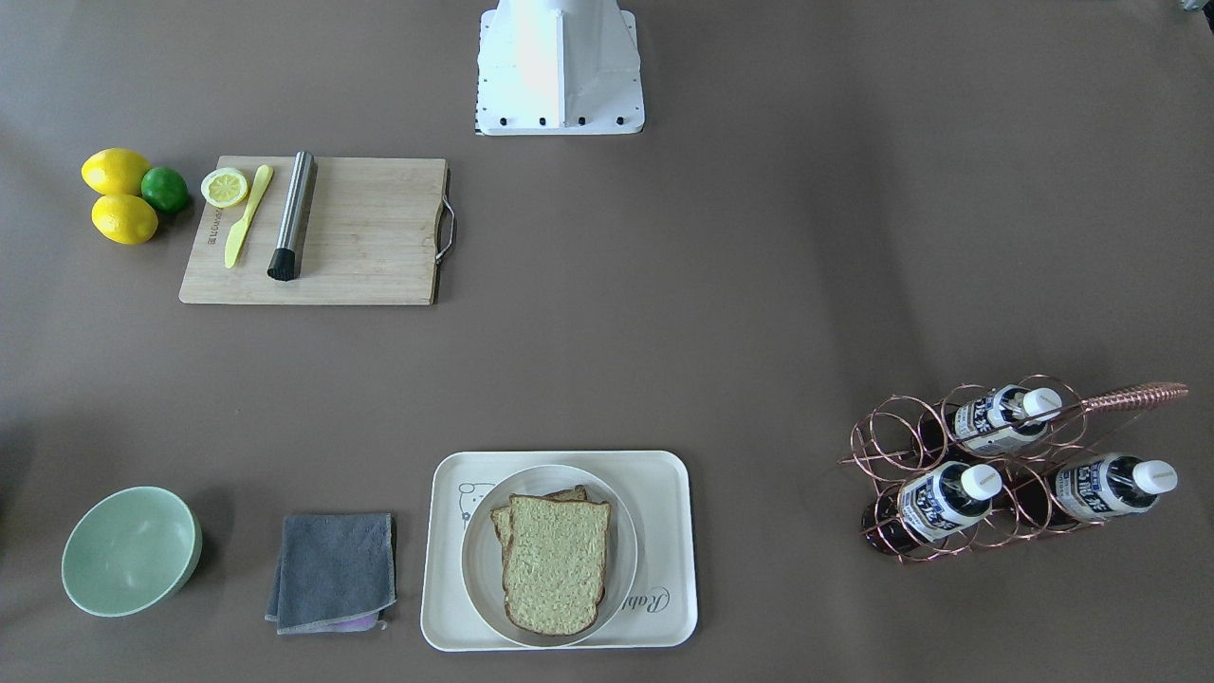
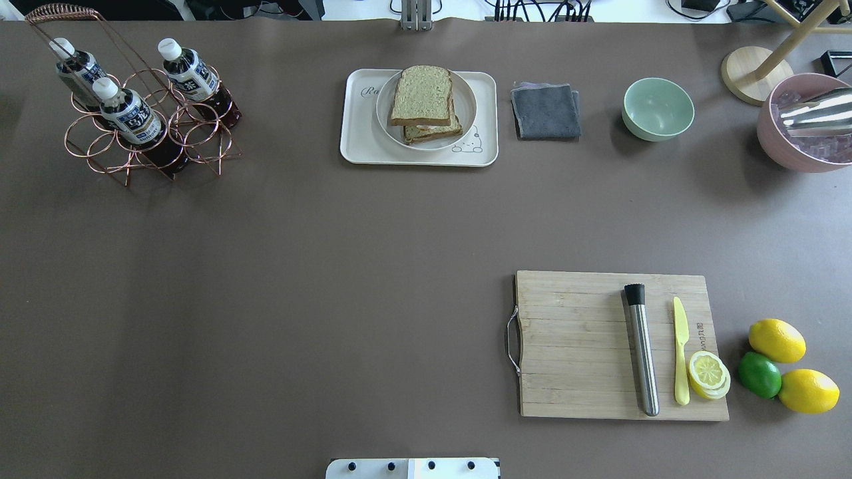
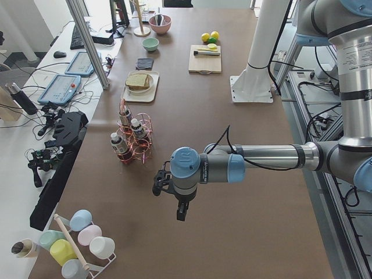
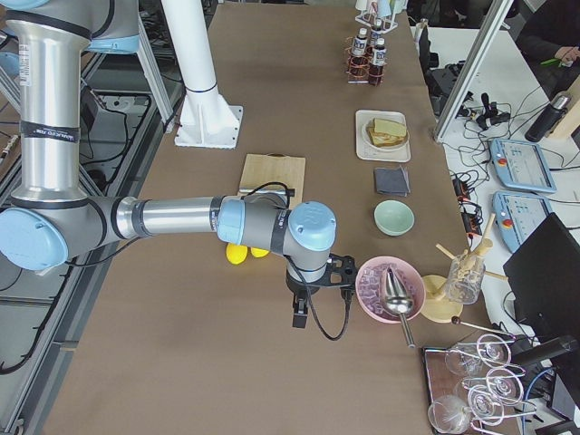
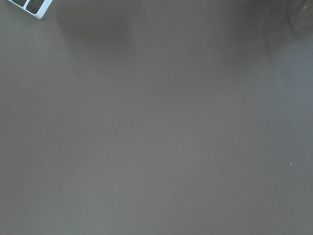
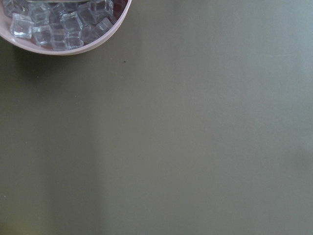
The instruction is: Make sandwich and place on tray
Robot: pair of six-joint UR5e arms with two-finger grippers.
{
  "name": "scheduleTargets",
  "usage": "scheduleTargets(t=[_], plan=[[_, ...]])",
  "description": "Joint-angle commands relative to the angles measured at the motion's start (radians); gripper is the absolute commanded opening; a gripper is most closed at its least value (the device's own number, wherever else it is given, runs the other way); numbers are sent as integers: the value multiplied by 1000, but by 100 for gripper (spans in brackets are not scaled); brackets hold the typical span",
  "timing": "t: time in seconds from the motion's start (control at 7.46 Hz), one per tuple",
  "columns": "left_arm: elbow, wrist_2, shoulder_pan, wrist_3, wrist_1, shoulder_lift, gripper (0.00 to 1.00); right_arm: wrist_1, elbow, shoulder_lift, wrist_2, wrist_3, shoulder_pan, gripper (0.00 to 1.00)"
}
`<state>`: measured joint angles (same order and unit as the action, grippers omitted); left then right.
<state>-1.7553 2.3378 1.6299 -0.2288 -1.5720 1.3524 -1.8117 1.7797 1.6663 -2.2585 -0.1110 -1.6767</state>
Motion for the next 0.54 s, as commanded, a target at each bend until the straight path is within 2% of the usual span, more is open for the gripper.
scheduleTargets(t=[0.0,0.4], plan=[[48,-1,-1,-4,-9,-1,99,-12,6,-5,-22,59,26,100],[53,-2,1,-3,-10,-1,99,18,6,-3,-22,57,28,100]])
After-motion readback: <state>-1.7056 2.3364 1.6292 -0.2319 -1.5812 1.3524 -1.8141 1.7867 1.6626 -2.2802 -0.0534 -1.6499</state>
